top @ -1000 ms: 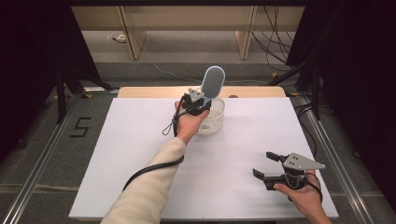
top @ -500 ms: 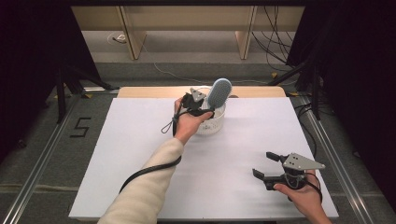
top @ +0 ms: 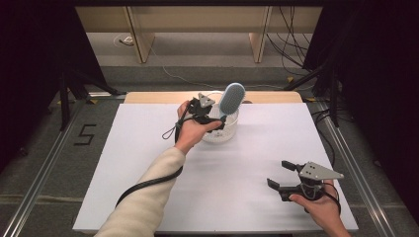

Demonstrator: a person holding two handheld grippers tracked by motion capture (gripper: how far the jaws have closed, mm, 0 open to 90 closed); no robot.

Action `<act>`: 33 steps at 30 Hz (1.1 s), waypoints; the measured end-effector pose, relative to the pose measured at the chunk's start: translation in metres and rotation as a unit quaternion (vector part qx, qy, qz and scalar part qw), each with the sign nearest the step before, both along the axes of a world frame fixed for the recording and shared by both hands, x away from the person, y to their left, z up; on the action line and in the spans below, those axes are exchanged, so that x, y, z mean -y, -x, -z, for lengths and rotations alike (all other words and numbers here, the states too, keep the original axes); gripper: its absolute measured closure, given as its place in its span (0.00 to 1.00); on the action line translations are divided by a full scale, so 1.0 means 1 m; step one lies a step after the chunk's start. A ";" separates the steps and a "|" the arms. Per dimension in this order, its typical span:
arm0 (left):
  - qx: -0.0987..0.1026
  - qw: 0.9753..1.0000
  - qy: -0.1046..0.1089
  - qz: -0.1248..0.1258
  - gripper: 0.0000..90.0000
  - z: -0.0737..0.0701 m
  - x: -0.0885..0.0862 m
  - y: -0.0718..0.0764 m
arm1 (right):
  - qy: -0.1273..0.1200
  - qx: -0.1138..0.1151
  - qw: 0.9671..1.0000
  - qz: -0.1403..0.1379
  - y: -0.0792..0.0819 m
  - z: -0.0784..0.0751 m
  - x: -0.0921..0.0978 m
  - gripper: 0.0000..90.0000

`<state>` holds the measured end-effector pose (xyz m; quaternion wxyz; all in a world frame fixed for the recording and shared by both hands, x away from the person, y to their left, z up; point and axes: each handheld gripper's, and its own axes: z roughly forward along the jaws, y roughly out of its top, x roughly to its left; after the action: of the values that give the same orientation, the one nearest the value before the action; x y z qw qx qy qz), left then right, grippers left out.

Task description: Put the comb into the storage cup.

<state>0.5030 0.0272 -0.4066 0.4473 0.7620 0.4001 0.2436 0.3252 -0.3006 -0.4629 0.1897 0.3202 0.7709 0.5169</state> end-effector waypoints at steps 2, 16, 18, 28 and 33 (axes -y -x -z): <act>0.000 1.000 -0.001 0.002 0.10 -0.002 -0.003 0.003 | 0.001 -0.001 1.000 -0.001 0.000 0.000 0.000 0.17; -0.001 1.000 0.001 0.012 0.08 -0.007 -0.023 0.017 | 0.001 0.000 1.000 0.001 0.000 0.000 0.000 0.17; -0.002 1.000 0.002 0.012 0.08 -0.007 -0.026 0.020 | 0.002 0.000 1.000 0.001 0.000 0.000 -0.001 0.17; -0.010 1.000 -0.001 0.010 0.08 0.003 -0.041 0.035 | 0.003 0.000 1.000 0.002 0.000 0.000 -0.001 0.17; -0.011 1.000 -0.001 0.008 0.08 0.008 -0.049 0.042 | 0.003 0.001 1.000 0.002 0.000 0.000 -0.001 0.17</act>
<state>0.4609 0.0762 -0.4148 0.4437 0.7686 0.3984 0.2317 0.3250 -0.2997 -0.4631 0.1921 0.3208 0.7718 0.5144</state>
